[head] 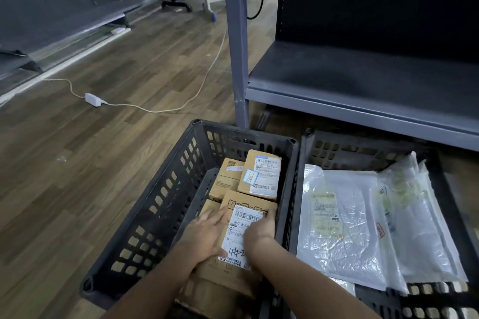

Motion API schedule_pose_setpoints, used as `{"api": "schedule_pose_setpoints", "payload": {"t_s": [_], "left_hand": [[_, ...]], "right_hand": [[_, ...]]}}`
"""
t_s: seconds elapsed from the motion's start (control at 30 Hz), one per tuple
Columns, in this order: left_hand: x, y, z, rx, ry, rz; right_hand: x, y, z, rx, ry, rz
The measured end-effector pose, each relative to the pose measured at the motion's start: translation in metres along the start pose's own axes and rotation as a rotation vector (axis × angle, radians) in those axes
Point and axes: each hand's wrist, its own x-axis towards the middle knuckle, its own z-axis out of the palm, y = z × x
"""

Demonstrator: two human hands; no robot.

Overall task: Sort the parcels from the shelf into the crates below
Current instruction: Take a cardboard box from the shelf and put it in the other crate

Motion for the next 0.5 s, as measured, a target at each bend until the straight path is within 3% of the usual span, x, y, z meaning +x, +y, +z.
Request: {"api": "schedule_pose_setpoints", "payload": {"t_s": [0.1,0.23,0.5], "left_hand": [[-0.006,0.009,-0.029,-0.036,-0.021,-0.024],[-0.029,0.012,-0.091,-0.153,0.085,-0.036],[-0.126,0.029,-0.27,-0.206,0.196,-0.057]], "right_hand": [[-0.006,0.016,-0.003,0.108,0.099,0.046],[-0.046,0.056,-0.034,0.396,0.304,0.065],[-0.216,0.161,-0.137,0.605,0.457,0.111]]}}
